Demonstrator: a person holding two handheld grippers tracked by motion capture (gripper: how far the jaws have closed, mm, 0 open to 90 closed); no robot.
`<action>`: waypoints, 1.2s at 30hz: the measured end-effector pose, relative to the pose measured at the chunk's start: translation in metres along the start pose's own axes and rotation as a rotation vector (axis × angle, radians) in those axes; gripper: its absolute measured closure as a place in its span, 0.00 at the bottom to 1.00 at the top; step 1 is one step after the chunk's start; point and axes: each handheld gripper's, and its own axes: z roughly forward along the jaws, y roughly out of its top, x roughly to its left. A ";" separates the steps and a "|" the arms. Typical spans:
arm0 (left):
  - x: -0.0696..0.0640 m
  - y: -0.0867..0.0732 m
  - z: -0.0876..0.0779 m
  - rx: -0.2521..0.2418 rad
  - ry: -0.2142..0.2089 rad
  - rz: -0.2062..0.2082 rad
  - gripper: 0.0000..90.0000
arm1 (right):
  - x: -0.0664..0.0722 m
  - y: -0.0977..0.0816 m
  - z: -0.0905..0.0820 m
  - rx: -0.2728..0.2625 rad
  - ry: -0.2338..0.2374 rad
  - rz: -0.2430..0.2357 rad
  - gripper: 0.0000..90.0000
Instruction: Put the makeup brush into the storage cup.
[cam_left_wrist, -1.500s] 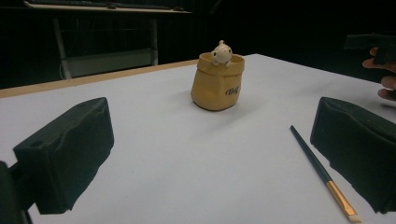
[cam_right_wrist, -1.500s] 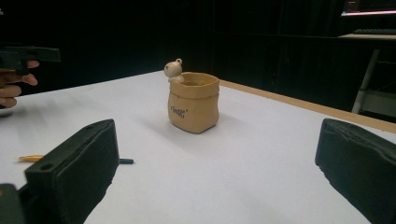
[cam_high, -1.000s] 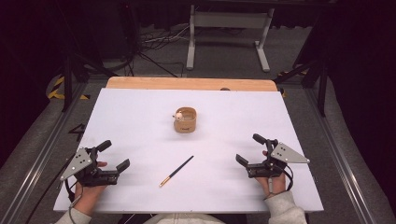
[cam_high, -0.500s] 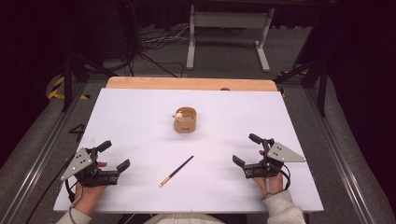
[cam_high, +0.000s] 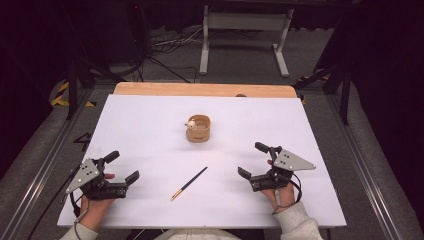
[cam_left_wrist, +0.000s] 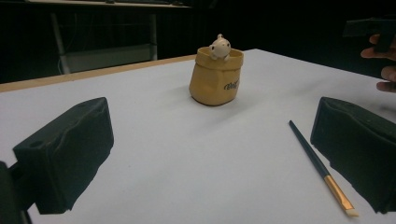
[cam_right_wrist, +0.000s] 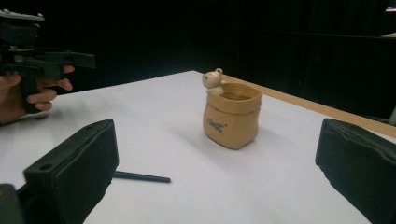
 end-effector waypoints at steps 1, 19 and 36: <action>0.000 0.000 0.000 0.001 0.000 -0.001 0.00 | 0.001 0.001 0.002 0.001 -0.001 0.005 0.00; 0.001 0.000 0.000 0.019 0.010 -0.015 0.00 | 0.012 0.018 0.033 0.093 0.112 0.004 0.00; 0.000 -0.001 0.001 0.024 0.005 -0.010 0.00 | 0.021 0.063 0.068 0.333 0.239 -0.172 0.02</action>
